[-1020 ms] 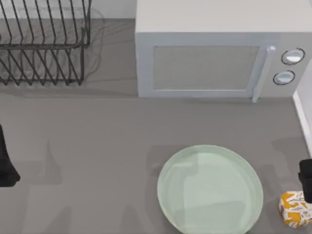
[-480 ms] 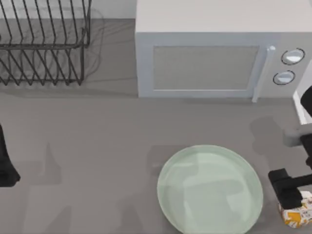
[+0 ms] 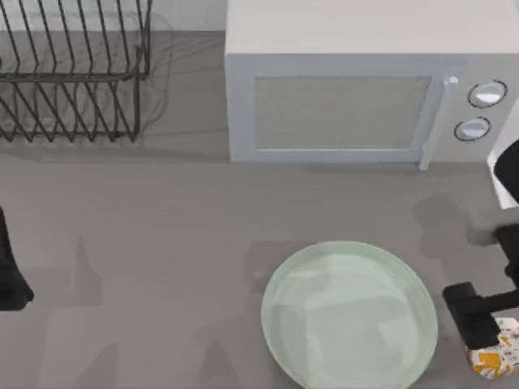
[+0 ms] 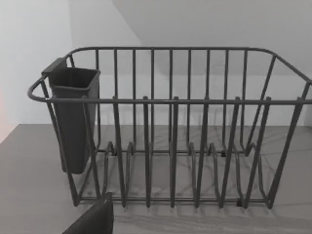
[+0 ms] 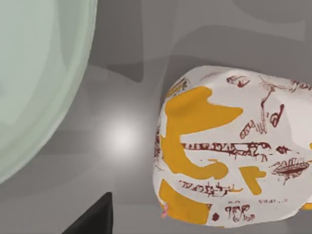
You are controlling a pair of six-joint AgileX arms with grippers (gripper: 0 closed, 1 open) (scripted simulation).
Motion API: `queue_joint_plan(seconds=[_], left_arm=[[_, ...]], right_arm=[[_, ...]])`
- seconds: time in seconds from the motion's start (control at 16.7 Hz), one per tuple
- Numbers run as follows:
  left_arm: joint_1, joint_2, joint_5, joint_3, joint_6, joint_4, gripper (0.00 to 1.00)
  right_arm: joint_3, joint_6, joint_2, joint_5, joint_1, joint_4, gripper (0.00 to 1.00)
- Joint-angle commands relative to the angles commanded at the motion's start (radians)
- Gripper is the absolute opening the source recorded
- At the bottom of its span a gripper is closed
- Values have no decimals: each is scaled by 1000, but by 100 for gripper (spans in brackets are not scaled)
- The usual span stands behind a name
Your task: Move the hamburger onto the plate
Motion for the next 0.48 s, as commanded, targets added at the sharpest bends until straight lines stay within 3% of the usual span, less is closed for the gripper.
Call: queue_joint_plan(seconds=[0.48], left_arm=[[0, 0, 0, 0, 0, 0, 100]], right_arm=[[-155, 7, 166, 0, 6, 328, 100]])
